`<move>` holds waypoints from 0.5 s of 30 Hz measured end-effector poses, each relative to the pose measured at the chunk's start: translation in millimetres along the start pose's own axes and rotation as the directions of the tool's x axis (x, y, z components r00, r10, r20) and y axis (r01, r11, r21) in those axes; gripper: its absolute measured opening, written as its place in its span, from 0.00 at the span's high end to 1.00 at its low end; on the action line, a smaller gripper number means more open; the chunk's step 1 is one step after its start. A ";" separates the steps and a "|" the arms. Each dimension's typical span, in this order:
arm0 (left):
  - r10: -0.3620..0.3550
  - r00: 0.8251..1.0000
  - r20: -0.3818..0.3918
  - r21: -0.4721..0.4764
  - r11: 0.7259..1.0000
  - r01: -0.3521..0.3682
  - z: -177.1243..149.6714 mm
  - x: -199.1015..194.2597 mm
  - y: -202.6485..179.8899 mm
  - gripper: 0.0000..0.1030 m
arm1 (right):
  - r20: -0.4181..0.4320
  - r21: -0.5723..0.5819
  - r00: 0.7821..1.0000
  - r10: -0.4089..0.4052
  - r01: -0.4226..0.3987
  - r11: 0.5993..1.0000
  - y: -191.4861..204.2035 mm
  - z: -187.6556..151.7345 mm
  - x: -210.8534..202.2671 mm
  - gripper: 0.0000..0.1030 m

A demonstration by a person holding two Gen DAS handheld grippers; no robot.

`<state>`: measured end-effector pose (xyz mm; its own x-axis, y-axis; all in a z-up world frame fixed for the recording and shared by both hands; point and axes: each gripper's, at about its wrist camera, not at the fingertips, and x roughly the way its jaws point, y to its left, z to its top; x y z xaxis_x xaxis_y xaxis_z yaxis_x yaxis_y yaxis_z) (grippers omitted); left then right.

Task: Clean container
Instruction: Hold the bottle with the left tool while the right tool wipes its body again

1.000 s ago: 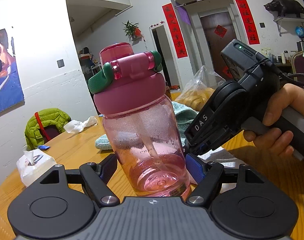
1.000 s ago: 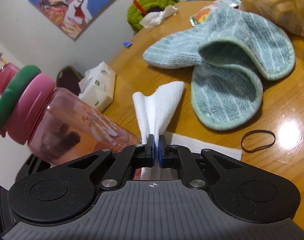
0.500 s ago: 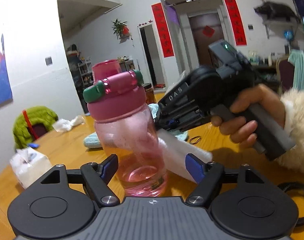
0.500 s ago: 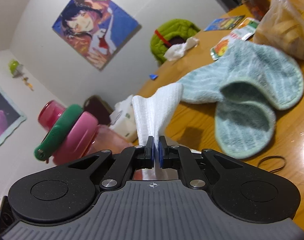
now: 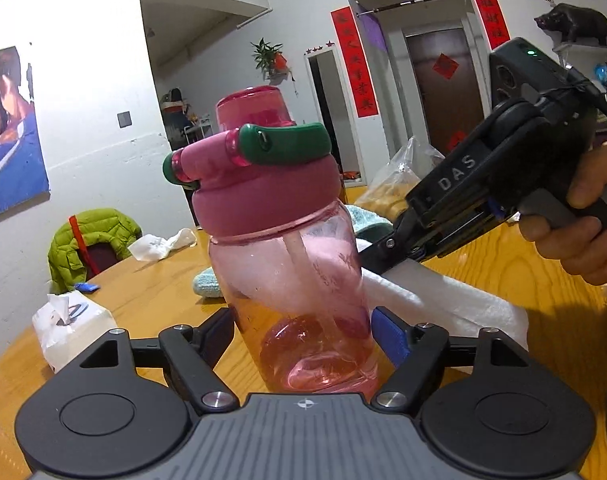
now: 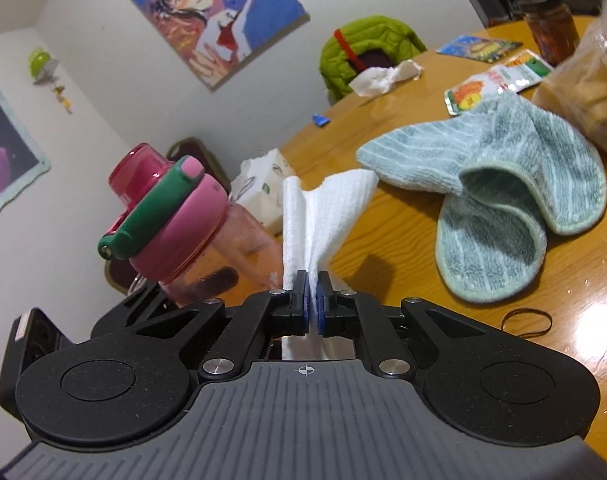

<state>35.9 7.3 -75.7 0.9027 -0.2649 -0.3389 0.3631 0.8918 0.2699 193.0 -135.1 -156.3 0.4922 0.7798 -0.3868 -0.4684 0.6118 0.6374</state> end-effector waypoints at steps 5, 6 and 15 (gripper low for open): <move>0.003 1.000 0.004 0.000 1.000 -0.003 -0.2 1.9 -1.0 0.29 | 0.022 0.067 1.000 0.014 -0.016 0.998 -7.9 -1.4 4.5 0.90; 0.003 1.000 0.004 0.001 1.000 -0.003 -0.3 2.0 -1.2 0.29 | 0.047 0.078 0.998 0.037 -0.041 0.996 -8.6 -1.0 1.4 0.90; 0.000 1.000 0.008 0.006 1.000 0.000 -1.3 1.4 -5.1 0.29 | 0.147 0.187 0.972 0.182 -0.208 0.960 -23.5 1.1 -8.7 0.90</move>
